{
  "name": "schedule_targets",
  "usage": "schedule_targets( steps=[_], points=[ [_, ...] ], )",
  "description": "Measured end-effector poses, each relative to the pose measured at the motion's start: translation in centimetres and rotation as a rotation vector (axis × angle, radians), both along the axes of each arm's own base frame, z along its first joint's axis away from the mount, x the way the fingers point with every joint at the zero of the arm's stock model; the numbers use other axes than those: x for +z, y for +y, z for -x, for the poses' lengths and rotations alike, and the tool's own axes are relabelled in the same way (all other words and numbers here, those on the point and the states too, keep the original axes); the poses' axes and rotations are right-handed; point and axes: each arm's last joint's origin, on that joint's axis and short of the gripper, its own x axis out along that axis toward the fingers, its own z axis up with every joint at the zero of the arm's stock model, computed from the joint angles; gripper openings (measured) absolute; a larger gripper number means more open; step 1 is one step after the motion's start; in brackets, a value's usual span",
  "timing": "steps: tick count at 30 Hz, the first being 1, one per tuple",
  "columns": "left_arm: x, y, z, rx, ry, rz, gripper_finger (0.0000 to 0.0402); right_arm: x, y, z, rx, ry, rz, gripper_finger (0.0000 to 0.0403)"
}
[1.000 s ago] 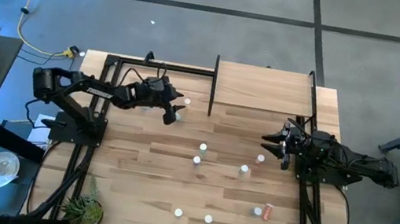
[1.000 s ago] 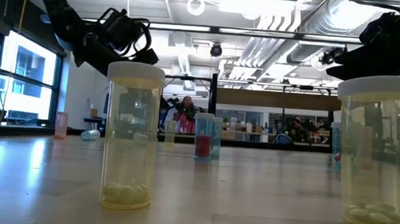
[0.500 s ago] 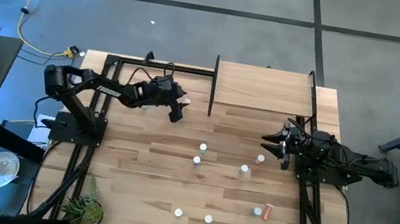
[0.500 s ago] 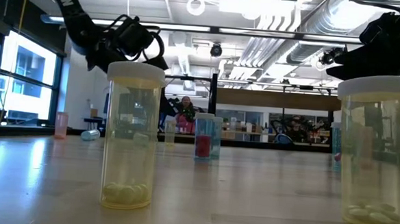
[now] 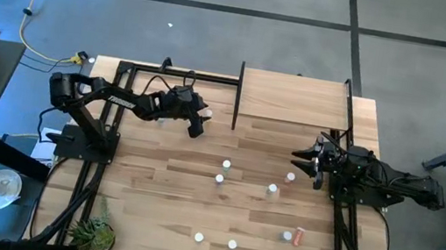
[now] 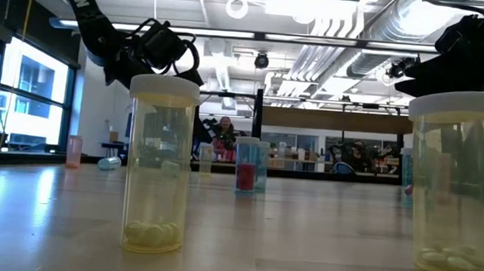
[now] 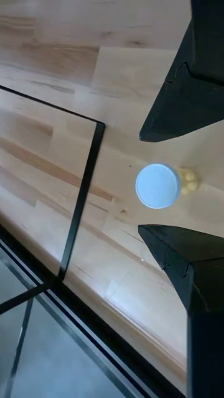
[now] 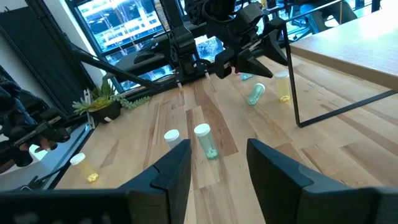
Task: Pick and place medicine bottles onto shelf by color
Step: Put the top left yellow pill bottle on the shelf
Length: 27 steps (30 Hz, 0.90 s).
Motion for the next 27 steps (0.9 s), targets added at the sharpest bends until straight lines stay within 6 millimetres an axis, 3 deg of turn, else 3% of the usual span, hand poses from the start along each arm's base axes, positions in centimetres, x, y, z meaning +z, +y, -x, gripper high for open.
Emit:
schedule_targets(
  steps=[17,27],
  points=[
    [0.0,0.1,0.0,0.023,0.009,-0.002,0.0218,0.0,0.0,0.0,0.0,0.0,0.0,0.0147],
    [1.1,0.5,-0.8,-0.005,0.062,0.028,0.0218,0.0,0.0,0.0,0.0,0.0,0.0,0.0147]
  ],
)
